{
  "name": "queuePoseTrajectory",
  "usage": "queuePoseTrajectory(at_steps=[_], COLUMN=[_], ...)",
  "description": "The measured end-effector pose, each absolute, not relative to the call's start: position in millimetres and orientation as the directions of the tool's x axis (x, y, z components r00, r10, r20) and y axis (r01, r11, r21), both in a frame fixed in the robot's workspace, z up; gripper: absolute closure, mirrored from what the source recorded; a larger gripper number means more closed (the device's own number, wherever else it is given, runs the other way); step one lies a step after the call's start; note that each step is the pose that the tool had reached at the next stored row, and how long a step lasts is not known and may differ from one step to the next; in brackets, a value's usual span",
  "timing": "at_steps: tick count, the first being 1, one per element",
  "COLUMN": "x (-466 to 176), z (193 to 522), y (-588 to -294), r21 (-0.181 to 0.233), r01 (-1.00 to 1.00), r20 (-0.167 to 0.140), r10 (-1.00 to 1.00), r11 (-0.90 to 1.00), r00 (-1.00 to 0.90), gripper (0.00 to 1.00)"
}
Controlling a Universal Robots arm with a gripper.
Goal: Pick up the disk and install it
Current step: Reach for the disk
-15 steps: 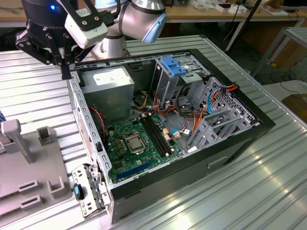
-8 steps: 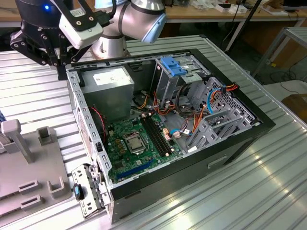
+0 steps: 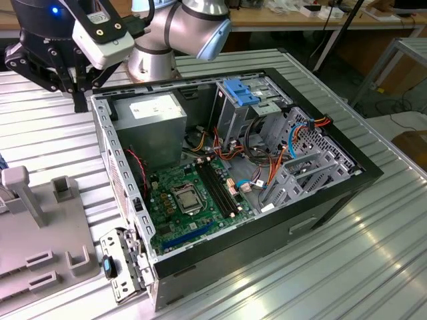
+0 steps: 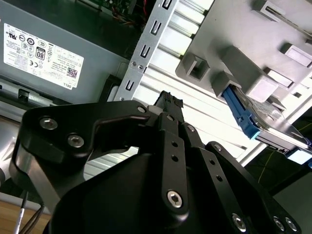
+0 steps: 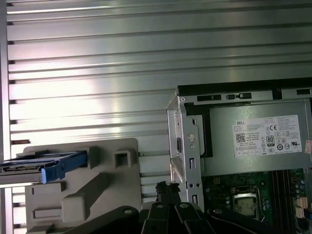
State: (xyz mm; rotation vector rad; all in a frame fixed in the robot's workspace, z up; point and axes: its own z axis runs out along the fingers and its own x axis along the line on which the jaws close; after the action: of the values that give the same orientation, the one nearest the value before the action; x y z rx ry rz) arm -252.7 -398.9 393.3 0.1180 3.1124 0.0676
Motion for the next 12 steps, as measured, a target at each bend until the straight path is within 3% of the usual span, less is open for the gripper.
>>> queuePoseTrajectory(at_steps=[12], x=[-266], z=[393], y=[-399], r21=[0.044], r01=[0.075], r20=[-0.024], r10=[0.076], r11=[0.996], r00=[-0.997], gripper=[0.89])
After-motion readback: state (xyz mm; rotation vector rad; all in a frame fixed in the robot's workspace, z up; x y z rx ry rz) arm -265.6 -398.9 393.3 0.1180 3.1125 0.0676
